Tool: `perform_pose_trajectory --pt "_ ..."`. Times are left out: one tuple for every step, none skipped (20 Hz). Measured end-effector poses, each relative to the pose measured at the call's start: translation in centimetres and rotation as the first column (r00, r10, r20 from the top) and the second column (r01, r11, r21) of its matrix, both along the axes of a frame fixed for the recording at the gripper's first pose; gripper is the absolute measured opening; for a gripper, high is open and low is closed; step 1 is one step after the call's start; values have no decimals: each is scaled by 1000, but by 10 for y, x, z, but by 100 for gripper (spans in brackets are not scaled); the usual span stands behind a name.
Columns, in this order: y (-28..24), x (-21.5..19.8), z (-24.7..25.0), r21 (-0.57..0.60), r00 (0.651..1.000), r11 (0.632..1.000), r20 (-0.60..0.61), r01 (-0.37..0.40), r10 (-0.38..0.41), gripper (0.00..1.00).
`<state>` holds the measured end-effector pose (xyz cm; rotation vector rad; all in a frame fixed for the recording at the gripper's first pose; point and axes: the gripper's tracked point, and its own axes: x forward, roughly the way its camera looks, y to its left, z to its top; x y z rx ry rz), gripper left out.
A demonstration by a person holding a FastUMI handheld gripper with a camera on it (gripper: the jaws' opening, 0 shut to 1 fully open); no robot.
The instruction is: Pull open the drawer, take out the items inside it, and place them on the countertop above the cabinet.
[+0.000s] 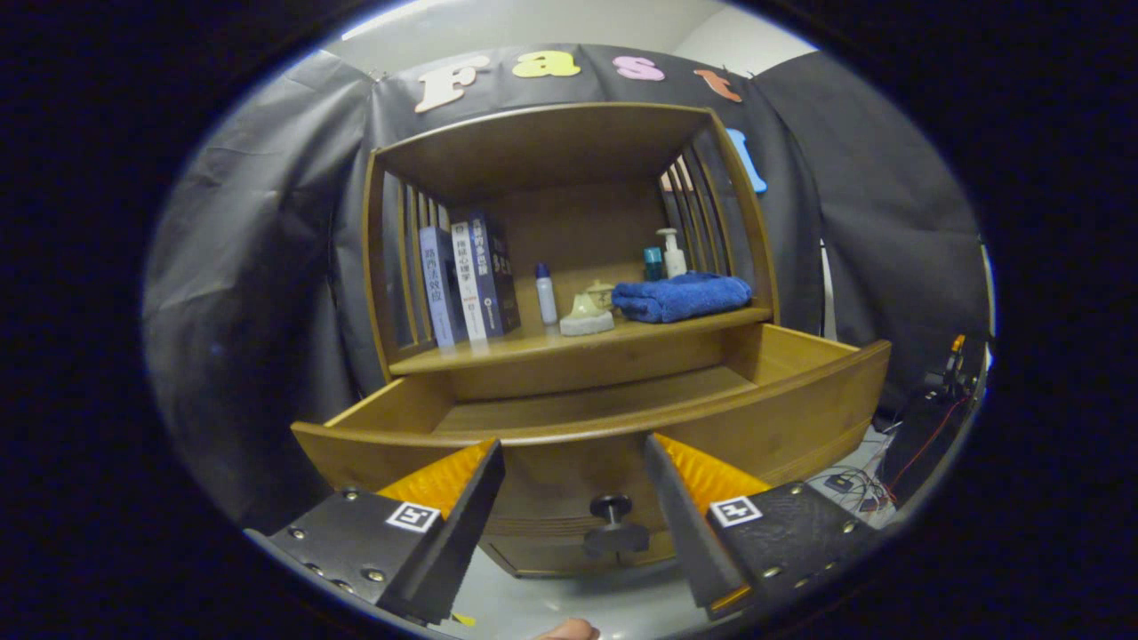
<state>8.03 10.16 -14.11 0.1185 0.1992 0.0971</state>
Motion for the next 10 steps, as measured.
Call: perform_pose_trajectory --pt "4 0 -2 7 1000 1000 -4 -12 12 98" --pt "6 0 -5 7 1000 1000 -9 -17 17 98" --pt "5 -1 -7 -5 1000 1000 -14 -12 12 98" --pt "5 1 -4 -11 1000 1000 -7 -8 8 98" --pt "5 2 -6 -9 1000 1000 -10 -4 4 97" --pt "5 2 -5 -4 1000 1000 -4 -1 1 97" --pt "5 4 -5 -1 1000 1000 -4 3 -3 97" --pt "5 4 -5 -3 1000 1000 0 8 -8 97" --pt "4 5 -5 -5 1000 1000 -2 11 -11 97" --pt "5 5 -6 -6 1000 1000 -4 10 -10 97"
